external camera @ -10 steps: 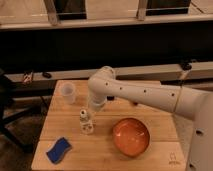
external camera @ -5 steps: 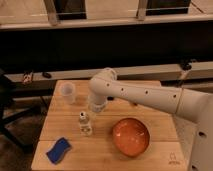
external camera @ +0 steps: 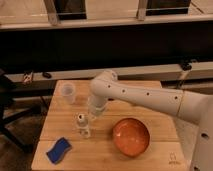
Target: Knock the bottle over
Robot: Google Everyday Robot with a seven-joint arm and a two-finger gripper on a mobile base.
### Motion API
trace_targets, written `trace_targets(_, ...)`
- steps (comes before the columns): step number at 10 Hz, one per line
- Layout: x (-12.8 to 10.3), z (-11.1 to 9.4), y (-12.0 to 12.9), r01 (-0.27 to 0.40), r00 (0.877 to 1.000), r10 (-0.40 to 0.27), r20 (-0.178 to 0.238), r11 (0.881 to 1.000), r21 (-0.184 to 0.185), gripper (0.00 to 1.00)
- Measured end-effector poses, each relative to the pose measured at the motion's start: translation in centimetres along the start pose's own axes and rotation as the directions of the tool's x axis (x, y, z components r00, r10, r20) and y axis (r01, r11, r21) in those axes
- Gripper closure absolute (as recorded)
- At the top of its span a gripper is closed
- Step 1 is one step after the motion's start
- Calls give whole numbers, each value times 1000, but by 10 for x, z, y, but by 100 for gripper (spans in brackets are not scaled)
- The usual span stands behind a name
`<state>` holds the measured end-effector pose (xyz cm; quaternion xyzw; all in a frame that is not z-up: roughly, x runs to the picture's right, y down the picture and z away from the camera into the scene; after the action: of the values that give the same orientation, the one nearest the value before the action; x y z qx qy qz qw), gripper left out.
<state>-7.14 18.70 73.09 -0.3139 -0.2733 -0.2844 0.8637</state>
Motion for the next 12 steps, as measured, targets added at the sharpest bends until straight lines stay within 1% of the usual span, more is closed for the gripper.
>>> trace_targets(4, -15, 3, 5, 48, 998, -48, 34, 999, -17, 100)
trace_targets(6, -18, 5, 1, 63, 997, -62, 44, 998, -21, 100)
trace_targets(8, -21, 5, 3, 79, 995, -77, 57, 997, -26, 100)
trace_targets(10, -29, 7, 5, 95, 993, -93, 70, 995, -30, 100)
trace_targets(12, -37, 10, 2, 118, 990, -115, 83, 992, -34, 100)
